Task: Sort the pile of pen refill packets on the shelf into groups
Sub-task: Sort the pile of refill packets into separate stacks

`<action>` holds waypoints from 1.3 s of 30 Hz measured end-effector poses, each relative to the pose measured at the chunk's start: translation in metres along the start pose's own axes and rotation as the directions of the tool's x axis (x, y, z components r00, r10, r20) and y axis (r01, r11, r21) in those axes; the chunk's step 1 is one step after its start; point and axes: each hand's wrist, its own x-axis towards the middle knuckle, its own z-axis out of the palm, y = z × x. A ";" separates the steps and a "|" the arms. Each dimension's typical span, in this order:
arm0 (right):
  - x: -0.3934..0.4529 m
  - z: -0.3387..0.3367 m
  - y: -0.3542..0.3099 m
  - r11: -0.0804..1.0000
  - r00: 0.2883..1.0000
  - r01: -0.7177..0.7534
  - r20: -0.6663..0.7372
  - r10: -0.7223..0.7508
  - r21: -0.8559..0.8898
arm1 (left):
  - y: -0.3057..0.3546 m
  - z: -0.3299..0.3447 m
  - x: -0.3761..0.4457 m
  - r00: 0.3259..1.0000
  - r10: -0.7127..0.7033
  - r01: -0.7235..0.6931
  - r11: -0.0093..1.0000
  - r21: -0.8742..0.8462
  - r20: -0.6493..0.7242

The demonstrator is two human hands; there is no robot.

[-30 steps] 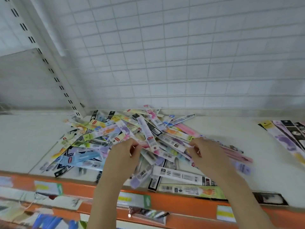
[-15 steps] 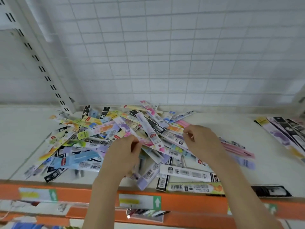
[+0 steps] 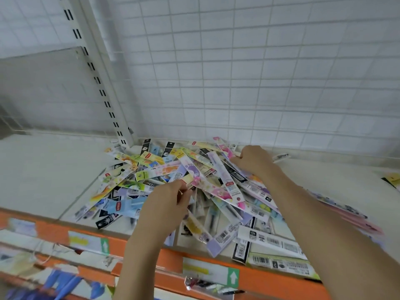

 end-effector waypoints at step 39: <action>-0.156 -0.012 0.078 0.865 0.961 -0.088 -0.188 0.204 0.493 | 0.052 0.023 0.060 0.985 0.157 -0.165 0.977 0.133 0.071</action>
